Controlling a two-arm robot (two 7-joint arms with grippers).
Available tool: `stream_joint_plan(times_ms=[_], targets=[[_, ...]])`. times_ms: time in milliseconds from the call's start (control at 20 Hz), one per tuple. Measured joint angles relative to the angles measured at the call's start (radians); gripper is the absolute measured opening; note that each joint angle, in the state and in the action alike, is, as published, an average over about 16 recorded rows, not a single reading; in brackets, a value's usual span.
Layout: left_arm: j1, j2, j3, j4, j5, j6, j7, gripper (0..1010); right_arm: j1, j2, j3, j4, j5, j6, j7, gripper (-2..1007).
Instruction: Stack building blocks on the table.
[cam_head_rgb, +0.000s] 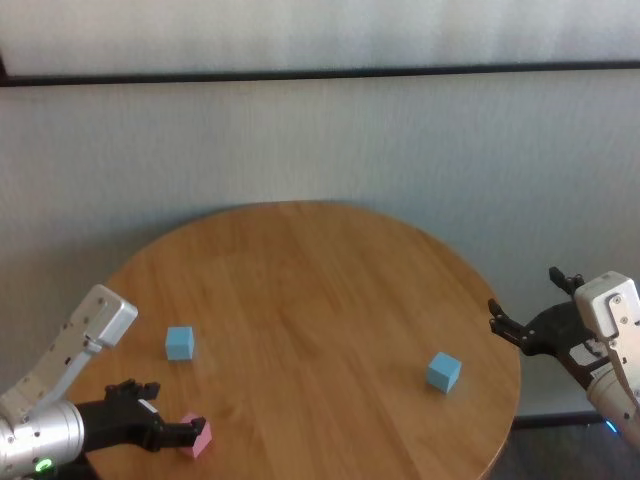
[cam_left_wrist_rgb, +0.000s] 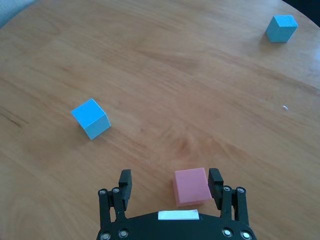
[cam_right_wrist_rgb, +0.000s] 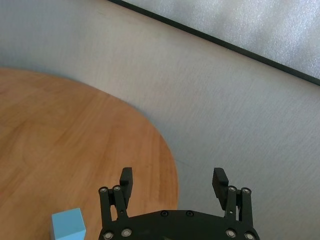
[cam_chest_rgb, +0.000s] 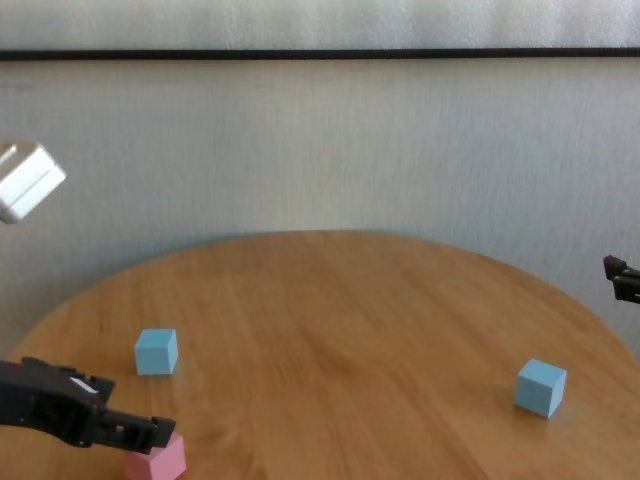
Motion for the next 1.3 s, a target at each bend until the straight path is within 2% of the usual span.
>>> stream_joint_plan(times_ms=[700, 1300], targets=[[0.010, 0.001, -0.006, -0.029, -0.015, 0.012, 0.009, 1003, 0.000, 0.000, 0.000, 0.000, 0.000, 0.000, 0.000, 1005], [0.015, -0.005, 0.017, -0.052, 0.011, 0.037, 0.028, 1003, 0.000, 0.000, 0.000, 0.000, 0.000, 0.000, 0.000, 1005]])
